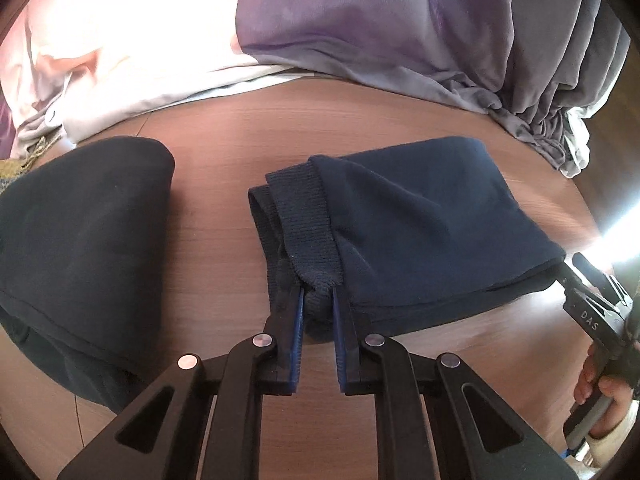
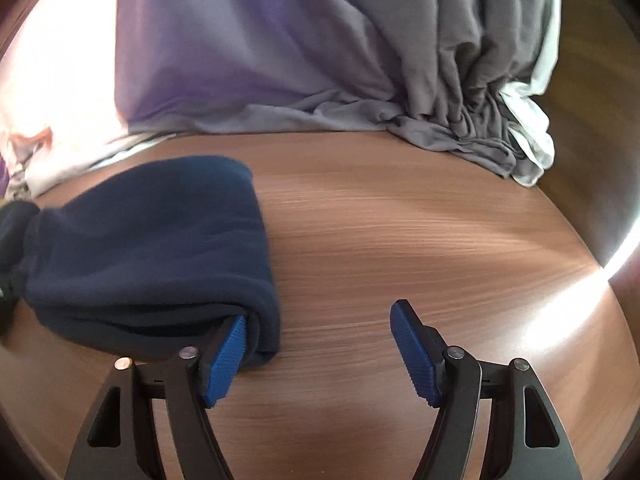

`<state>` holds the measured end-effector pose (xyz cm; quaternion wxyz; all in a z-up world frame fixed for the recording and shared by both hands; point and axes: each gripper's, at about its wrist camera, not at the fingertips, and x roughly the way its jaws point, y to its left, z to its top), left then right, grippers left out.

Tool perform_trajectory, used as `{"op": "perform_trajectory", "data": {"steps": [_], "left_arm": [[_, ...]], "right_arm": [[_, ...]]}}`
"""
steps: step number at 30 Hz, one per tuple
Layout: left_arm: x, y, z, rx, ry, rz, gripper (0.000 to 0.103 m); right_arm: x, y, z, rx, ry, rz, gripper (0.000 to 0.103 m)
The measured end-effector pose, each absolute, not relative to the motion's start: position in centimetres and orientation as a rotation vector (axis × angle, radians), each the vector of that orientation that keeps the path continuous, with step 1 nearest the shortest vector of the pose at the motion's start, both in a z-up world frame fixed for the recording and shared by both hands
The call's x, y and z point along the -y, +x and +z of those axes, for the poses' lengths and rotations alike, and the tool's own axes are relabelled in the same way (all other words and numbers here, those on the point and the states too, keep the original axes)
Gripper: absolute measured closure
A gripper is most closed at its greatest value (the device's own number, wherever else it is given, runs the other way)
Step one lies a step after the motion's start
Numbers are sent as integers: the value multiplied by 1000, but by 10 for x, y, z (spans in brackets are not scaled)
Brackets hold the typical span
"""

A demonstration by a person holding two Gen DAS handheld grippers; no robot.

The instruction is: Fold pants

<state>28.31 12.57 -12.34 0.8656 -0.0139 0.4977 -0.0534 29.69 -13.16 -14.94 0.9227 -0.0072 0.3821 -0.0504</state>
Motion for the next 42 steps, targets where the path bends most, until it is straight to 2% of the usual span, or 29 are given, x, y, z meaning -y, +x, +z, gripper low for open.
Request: {"op": "perform_trajectory", "data": {"steps": [11, 14, 19, 23, 26, 28, 31, 42], "left_arm": [[-122, 283, -130, -1042, -33, -91, 87], [-118, 282, -126, -1029, -1, -73, 82], [-118, 270, -109, -979, 23, -45, 62], [-121, 259, -99, -949, 47, -30, 60], [-126, 259, -94, -933, 53, -19, 58], [-126, 261, -90, -910, 53, -25, 51], [-128, 269, -88, -889, 47, -51, 50], [-136, 313, -108, -910, -110, -122, 45]], "right_arm": [[139, 295, -162, -842, -27, -127, 31], [137, 293, -165, -858, -34, -106, 31], [135, 285, -156, -902, -7, -62, 31], [130, 270, -145, -943, 55, -9, 31], [124, 266, -128, -870, 26, 8, 31], [124, 272, -119, -825, 30, 25, 31], [124, 289, -111, -775, 32, 51, 31], [119, 354, -133, -838, 74, 117, 31]]}}
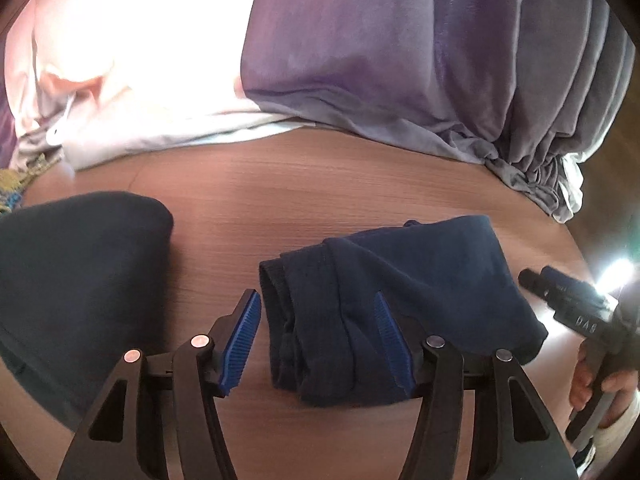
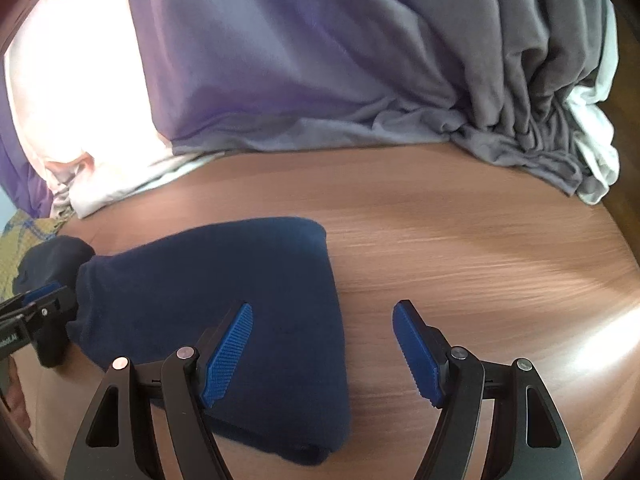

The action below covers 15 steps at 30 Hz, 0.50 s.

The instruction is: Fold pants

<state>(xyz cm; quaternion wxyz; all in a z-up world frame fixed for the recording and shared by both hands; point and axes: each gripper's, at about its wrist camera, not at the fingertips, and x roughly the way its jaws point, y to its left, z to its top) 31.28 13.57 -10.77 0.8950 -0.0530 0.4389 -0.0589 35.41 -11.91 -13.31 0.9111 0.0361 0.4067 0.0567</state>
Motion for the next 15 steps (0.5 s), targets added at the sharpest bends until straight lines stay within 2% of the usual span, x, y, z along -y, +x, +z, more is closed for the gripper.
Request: {"op": "perform_trajectory", "data": {"steps": [15], "left_arm": [[-140, 338, -145, -991, -143, -153, 40]], "right_arm": [[113, 377, -160, -937, 73, 147, 31]]}}
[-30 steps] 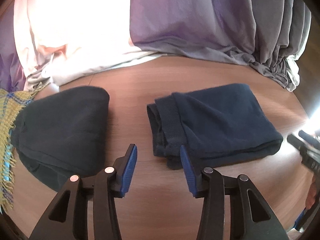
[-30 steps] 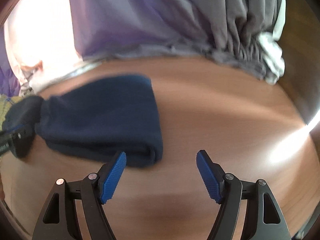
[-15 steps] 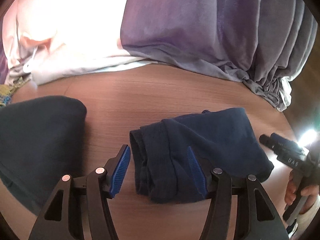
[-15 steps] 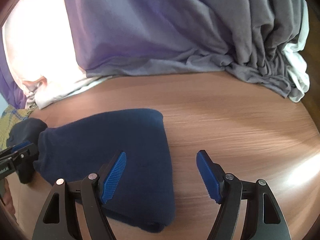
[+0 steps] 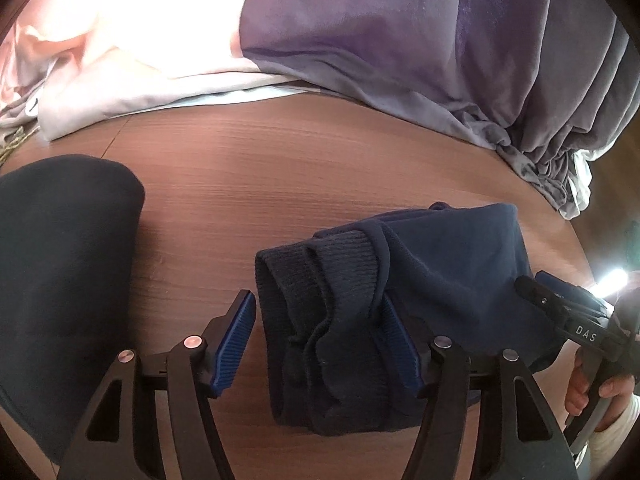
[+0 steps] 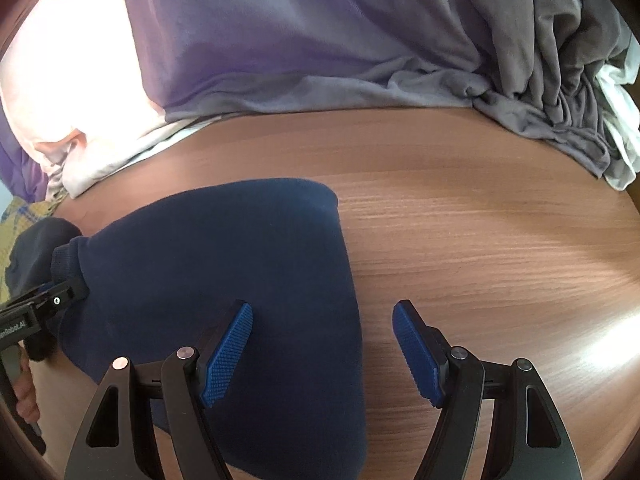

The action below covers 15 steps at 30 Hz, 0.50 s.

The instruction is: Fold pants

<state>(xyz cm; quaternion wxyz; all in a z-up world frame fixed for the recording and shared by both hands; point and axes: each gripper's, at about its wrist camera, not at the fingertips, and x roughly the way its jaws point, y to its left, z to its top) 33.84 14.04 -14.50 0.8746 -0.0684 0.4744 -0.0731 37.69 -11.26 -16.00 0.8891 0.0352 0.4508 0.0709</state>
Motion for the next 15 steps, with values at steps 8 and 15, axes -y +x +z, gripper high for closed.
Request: {"op": "perform_trajectory", "data": {"steps": [8, 15], "left_arm": [[-142, 342, -152, -997, -158, -174, 38], [-144, 343, -158, -1003, -194, -197, 38]], "right_arm": [[112, 380, -169, -965, 84, 151, 31], [112, 381, -170, -968, 83, 150, 32]]}}
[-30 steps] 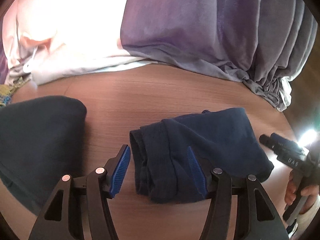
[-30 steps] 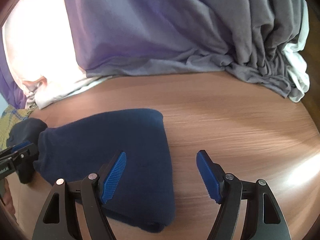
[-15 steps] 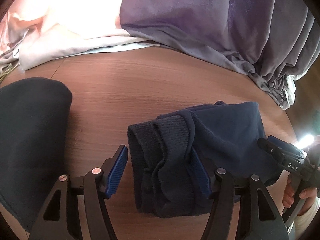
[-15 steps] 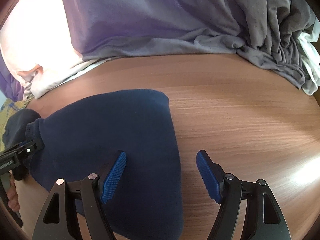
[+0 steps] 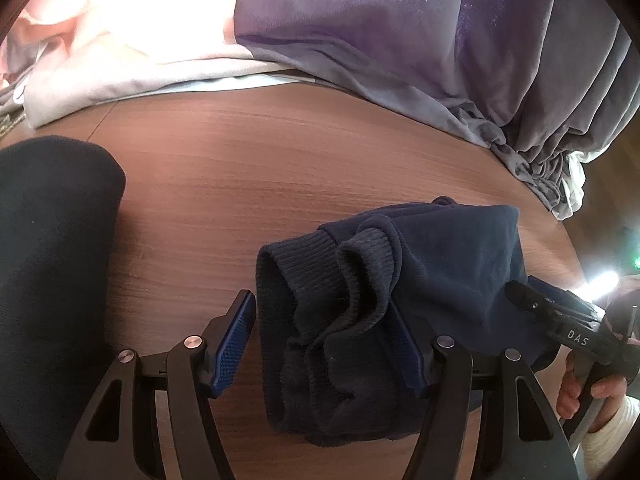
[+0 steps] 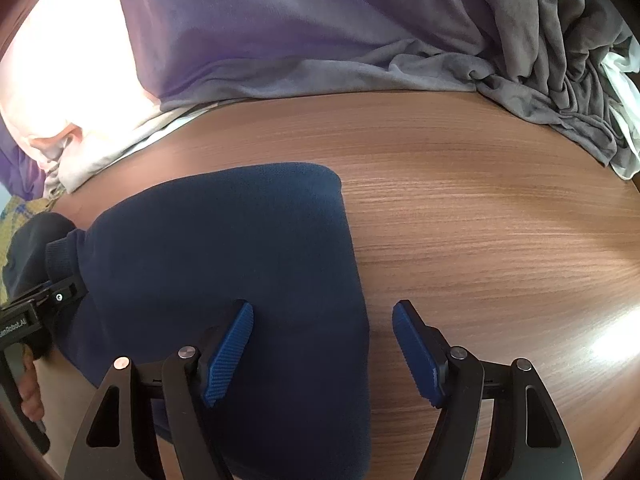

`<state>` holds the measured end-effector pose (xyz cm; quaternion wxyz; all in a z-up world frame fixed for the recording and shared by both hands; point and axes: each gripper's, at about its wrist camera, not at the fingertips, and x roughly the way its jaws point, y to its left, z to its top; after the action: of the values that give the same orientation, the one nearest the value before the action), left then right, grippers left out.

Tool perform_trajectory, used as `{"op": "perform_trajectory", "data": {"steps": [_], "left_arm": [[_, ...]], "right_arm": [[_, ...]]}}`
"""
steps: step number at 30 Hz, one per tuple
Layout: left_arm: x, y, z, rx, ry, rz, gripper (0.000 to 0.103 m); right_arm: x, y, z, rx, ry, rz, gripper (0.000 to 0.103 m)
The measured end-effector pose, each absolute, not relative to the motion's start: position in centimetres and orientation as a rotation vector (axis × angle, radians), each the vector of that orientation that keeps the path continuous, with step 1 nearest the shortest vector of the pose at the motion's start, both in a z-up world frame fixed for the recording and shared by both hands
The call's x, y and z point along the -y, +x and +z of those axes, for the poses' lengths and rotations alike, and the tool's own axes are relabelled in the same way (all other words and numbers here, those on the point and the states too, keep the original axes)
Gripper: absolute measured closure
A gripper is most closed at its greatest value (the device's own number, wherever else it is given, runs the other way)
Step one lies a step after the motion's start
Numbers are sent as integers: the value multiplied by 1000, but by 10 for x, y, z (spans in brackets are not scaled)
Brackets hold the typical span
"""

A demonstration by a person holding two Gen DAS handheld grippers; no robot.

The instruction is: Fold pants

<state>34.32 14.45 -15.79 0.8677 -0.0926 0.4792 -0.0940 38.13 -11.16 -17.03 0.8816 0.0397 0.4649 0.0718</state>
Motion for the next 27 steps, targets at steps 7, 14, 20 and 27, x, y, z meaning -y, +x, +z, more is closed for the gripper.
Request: {"op": "perform_trajectory", "data": {"steps": [7, 14, 20, 27], "left_arm": [[-145, 343, -163, -999, -242, -244, 49], [-148, 344, -164, -999, -323, -309, 68], [-145, 343, -158, -991, -321, -307, 74], [-141, 341, -149, -982, -340, -306, 77]], "right_arm": [[111, 381, -173, -960, 92, 157, 37], [106, 378, -173, -945, 96, 176, 53], [107, 376, -165, -921, 89, 174, 82], [112, 372, -153, -887, 100, 157, 87]]}}
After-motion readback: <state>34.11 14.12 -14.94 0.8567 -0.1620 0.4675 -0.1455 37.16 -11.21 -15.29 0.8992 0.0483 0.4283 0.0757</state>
